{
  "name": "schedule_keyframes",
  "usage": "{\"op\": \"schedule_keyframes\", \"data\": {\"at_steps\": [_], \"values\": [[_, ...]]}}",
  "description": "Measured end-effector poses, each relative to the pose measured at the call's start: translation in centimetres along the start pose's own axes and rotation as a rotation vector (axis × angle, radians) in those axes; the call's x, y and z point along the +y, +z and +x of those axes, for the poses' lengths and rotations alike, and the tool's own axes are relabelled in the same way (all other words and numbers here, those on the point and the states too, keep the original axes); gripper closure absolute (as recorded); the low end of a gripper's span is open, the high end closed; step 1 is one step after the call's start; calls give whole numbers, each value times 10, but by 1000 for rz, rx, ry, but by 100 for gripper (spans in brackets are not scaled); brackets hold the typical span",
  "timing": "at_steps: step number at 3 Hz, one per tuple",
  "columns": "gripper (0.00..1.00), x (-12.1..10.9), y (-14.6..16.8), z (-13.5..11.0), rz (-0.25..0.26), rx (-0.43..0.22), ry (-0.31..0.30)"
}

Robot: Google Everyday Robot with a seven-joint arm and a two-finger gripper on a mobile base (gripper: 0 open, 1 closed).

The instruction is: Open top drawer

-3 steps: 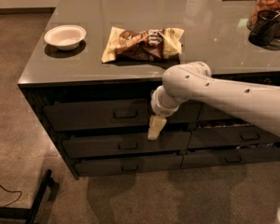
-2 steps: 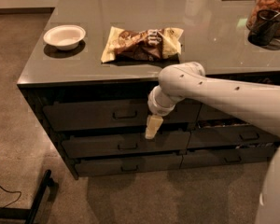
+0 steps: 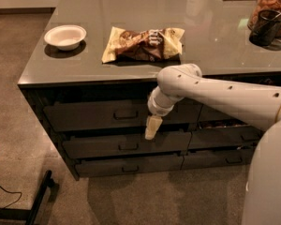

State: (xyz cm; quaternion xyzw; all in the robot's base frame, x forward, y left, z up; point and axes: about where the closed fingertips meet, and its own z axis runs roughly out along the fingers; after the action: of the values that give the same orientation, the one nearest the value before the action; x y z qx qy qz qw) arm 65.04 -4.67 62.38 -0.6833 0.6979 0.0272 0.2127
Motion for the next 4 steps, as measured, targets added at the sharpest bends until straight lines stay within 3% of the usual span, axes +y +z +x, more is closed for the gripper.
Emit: {"op": "schedule_keyframes", "data": {"at_steps": [1,4], "values": [[17,0,-3,-1,0,0,0],[87,2,-21,-4,-21,7,-8]]}}
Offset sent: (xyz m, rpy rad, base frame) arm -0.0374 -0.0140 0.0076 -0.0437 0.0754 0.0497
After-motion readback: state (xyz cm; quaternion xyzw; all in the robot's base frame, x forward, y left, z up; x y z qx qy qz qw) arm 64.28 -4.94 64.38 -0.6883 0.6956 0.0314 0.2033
